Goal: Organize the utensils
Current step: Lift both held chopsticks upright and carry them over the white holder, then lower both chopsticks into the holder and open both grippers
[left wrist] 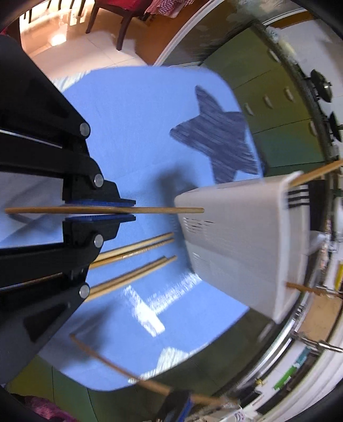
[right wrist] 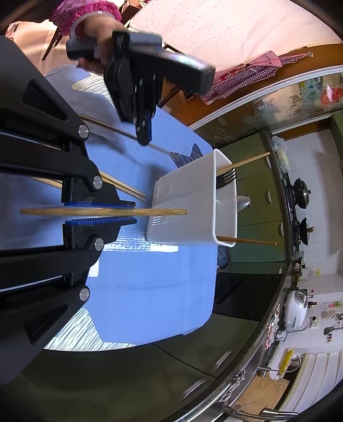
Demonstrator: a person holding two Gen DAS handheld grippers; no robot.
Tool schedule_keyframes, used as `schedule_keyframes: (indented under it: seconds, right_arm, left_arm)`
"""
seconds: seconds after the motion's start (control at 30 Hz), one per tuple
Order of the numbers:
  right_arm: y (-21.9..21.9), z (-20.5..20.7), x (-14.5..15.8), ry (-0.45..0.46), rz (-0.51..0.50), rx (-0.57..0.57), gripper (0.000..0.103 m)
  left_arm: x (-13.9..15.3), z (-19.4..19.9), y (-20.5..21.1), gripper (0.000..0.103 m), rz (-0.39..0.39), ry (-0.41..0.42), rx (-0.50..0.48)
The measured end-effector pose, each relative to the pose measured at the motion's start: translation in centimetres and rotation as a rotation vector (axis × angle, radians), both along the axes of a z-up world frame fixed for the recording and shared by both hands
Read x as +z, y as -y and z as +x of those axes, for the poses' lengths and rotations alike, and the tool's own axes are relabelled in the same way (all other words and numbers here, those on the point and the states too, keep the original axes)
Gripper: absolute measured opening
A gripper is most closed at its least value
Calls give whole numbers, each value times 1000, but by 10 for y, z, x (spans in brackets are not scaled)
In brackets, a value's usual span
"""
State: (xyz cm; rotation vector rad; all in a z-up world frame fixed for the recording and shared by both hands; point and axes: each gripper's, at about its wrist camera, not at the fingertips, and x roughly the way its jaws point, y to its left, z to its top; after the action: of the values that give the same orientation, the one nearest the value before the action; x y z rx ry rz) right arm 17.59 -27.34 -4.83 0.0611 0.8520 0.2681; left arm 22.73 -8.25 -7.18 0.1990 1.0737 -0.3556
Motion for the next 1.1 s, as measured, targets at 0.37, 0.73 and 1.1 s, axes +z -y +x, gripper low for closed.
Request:
schedule_keyframes:
  seconds: [0.37,0.73,1.1]
  right_arm:
    - [-2,-14,15,33,-9,15,7]
    - [0,-21,25,55,-3,19,7]
    - [3,-23,45,89,6,18,7]
  left_arm:
    - [53,-42,-8,6,-29,91,-30]
    - [74,-57,-16,6,-47,131,-33]
    - [107,-54,-13,5,-68,186,-37]
